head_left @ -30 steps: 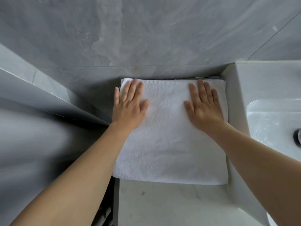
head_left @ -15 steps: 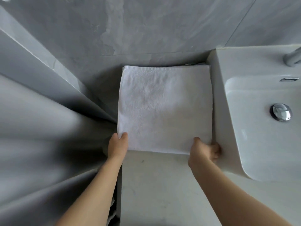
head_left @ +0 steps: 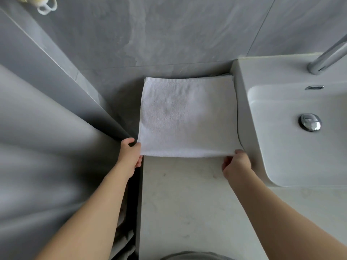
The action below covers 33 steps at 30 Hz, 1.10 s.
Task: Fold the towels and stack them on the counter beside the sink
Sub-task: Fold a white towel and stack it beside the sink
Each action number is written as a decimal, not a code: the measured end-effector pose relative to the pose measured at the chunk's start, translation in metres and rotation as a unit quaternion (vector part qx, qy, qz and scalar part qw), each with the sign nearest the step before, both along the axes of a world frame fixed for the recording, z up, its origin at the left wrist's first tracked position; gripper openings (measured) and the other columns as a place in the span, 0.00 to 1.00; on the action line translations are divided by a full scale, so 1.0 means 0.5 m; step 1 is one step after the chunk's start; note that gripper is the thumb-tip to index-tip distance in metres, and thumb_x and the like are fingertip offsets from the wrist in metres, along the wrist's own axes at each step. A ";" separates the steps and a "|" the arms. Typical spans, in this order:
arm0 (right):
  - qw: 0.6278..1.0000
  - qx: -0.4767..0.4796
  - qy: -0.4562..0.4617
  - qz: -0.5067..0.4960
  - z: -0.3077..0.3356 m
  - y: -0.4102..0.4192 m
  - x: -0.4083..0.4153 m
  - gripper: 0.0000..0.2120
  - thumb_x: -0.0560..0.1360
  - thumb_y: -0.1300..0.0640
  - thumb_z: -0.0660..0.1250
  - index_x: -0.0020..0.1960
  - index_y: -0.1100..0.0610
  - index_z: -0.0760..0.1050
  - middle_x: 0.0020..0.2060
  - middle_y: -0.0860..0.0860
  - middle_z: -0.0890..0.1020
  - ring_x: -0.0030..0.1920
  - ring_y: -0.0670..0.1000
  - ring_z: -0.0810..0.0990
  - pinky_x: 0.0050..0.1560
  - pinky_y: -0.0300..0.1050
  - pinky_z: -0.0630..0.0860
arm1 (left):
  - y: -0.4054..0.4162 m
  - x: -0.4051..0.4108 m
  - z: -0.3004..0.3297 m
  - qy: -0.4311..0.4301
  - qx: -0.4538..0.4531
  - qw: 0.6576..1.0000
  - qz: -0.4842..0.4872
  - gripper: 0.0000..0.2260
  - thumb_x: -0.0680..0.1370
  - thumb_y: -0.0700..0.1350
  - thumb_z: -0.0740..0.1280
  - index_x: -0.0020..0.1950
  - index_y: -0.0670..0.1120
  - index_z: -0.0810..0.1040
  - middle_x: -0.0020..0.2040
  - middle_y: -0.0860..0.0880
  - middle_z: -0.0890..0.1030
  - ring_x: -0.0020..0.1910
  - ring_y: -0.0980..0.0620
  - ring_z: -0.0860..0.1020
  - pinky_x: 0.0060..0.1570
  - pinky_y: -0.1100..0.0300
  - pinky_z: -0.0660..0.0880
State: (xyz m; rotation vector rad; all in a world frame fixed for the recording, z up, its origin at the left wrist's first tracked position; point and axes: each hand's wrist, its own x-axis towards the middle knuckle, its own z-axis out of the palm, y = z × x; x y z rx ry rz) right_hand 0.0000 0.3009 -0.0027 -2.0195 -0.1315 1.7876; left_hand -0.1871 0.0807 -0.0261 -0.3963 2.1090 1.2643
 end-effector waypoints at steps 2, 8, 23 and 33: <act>0.999 0.031 0.028 0.024 0.022 0.013 -0.004 0.05 0.75 0.54 0.65 0.50 0.52 0.74 0.37 0.48 0.77 0.32 0.48 0.74 0.41 0.40 0.76 | -0.006 -0.006 0.021 -0.016 0.034 0.999 -0.012 0.10 0.82 0.42 0.59 0.61 0.55 0.70 0.49 0.44 0.77 0.31 0.53 0.67 0.29 0.59 0.69; 0.990 0.065 0.117 0.039 0.081 0.057 -0.044 0.06 0.79 0.53 0.61 0.49 0.55 0.73 0.36 0.51 0.79 0.37 0.51 0.79 0.39 0.44 0.75 | -0.016 -0.037 0.065 -0.037 0.195 0.980 -0.009 0.23 0.73 0.27 0.53 0.58 0.46 0.78 0.52 0.44 0.79 0.41 0.50 0.78 0.46 0.56 0.76; 0.978 0.112 0.157 0.074 0.148 0.245 -0.273 0.14 0.81 0.55 0.55 0.48 0.57 0.78 0.40 0.50 0.80 0.44 0.50 0.80 0.51 0.45 0.77 | 0.209 -0.269 0.092 0.190 0.073 0.976 -0.082 0.08 0.81 0.50 0.63 0.50 0.47 0.77 0.48 0.48 0.79 0.46 0.51 0.76 0.46 0.54 0.72; 0.936 0.221 -0.061 0.268 0.014 0.300 -0.372 0.22 0.82 0.53 0.51 0.72 0.60 0.66 0.62 0.57 0.76 0.52 0.49 0.78 0.41 0.38 0.72 | 0.302 -0.320 0.007 0.202 -0.090 0.966 -0.134 0.12 0.81 0.48 0.59 0.38 0.45 0.67 0.36 0.49 0.70 0.32 0.50 0.67 0.31 0.57 0.62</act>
